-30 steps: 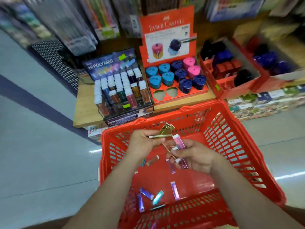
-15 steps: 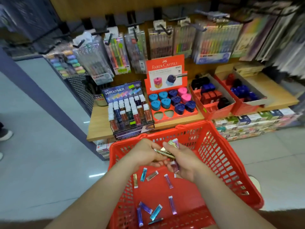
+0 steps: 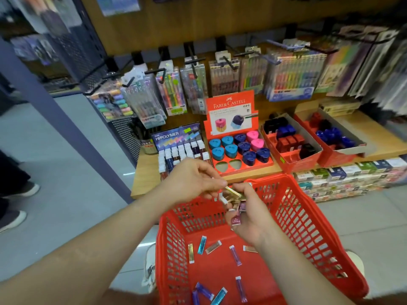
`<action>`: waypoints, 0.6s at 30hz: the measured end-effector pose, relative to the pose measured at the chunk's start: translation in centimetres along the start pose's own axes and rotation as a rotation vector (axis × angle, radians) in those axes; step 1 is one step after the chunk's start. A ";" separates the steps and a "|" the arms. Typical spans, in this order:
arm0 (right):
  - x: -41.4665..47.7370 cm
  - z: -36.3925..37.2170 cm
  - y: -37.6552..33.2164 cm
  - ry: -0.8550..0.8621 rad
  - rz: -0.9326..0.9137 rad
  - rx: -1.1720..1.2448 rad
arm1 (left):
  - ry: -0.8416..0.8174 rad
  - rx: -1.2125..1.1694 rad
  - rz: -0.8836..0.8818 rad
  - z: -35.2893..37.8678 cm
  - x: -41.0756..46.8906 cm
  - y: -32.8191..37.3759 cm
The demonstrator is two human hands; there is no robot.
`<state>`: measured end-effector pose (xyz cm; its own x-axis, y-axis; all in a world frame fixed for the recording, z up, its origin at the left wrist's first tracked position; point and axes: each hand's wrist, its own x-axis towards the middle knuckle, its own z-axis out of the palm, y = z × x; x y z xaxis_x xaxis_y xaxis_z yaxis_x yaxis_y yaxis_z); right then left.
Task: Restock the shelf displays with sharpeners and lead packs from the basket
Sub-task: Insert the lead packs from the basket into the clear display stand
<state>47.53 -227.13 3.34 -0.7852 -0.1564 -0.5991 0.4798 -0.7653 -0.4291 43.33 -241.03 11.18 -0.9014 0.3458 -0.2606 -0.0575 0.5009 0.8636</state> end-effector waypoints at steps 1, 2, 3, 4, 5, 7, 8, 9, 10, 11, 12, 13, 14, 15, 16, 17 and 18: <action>-0.2 0.3 -0.3 -0.035 0.012 -0.007 | 0.011 -0.035 -0.017 -0.8 0.2 0.5; -0.3 0.6 -0.6 -0.071 0.028 -0.001 | 0.017 -0.053 -0.027 -1.6 0.4 0.8; -0.5 0.9 -0.9 -0.113 0.047 0.015 | 0.012 -0.064 -0.035 -2.2 0.6 1.2; -0.4 1.2 -1.0 -0.151 0.063 0.029 | 0.000 -0.066 -0.044 -2.8 0.9 1.3; -0.4 1.7 -1.2 -0.186 0.075 0.031 | -0.017 -0.059 -0.057 -3.2 1.1 1.4; -0.1 2.3 -1.4 -0.234 0.096 0.019 | -0.054 -0.027 -0.084 -4.1 1.5 1.2; 0.2 2.5 -1.4 -0.254 0.102 0.012 | -0.068 -0.014 -0.095 -4.4 1.7 0.9; 0.3 2.9 -1.4 -0.269 0.110 0.010 | -0.080 -0.014 -0.108 -4.8 1.9 0.5; 0.6 3.1 -1.3 -0.272 0.121 0.002 | -0.090 -0.021 -0.123 -5.1 2.1 0.1; 0.7 3.4 -1.2 -0.269 0.132 -0.016 | -0.096 -0.026 -0.140 -5.4 2.3 -0.4; 1.2 3.4 -0.9 -0.255 0.137 -0.047 | -0.096 -0.028 -0.156 -5.6 2.5 -0.9; 1.6 3.5 -0.7 -0.242 0.133 -0.090 | -0.092 -0.022 -0.174 -5.9 2.6 -1.4; 2.1 3.3 -0.4 -0.248 0.119 -0.153 | -0.084 -0.009 -0.189 -6.0 2.7 -2.0; 2.5 3.2 -0.2 -0.256 0.095 -0.231 | -0.073 0.003 -0.202 -6.2 2.8 -2.6; 2.7 3.0 0.0 -0.265 0.061 -0.313 | -0.061 0.005 -0.214 -6.4 2.7 -3.1; 3.1 2.8 0.2 -0.272 0.034 -0.385 | -0.053 -0.008 -0.230 -6.5 2.7 -3.6; 3.7 2.6 0.4 -0.275 0.014 -0.435 | -0.047 -0.030 -0.244 -6.7 2.8 -4.1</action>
<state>43.83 -229.59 2.72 -0.8237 -0.3678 -0.4316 0.5631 -0.4410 -0.6988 38.14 -247.40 9.75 -0.8381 0.2546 -0.4824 -0.2843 0.5509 0.7847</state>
